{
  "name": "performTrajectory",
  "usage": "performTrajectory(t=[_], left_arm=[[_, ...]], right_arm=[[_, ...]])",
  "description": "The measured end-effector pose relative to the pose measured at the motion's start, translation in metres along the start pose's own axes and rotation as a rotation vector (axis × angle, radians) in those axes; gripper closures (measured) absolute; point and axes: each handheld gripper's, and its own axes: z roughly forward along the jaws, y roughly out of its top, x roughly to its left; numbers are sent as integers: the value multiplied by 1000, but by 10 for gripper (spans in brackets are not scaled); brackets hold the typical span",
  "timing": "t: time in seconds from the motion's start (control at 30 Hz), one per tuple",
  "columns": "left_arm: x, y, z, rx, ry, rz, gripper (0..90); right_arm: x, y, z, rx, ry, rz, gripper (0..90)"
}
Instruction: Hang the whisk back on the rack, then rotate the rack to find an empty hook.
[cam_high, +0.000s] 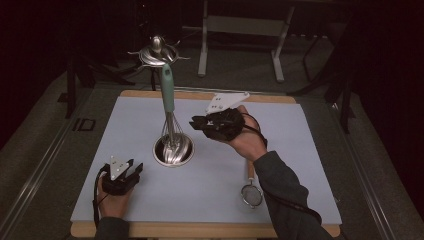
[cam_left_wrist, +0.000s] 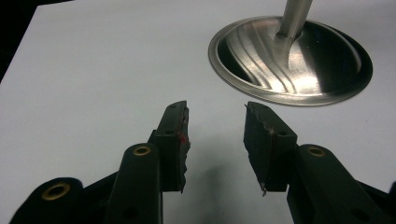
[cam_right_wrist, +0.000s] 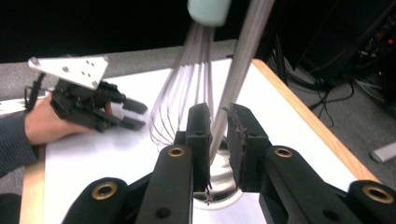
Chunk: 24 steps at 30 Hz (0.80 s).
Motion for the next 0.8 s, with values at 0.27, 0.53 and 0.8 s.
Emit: performTrajectory(t=[0.27,0.53,0.8], left_arm=[[0,0,-1,-4,-23,16,596],[2,5,-10,-66,-76,-52,657],[-4,23,-33,-166,-58,-62,708]], right_arm=[[-3,-25,-9,19,-4,65,756],[0,-56,-14,70,-33,96,716],[1,-87,-17,91,-92,127,647]])
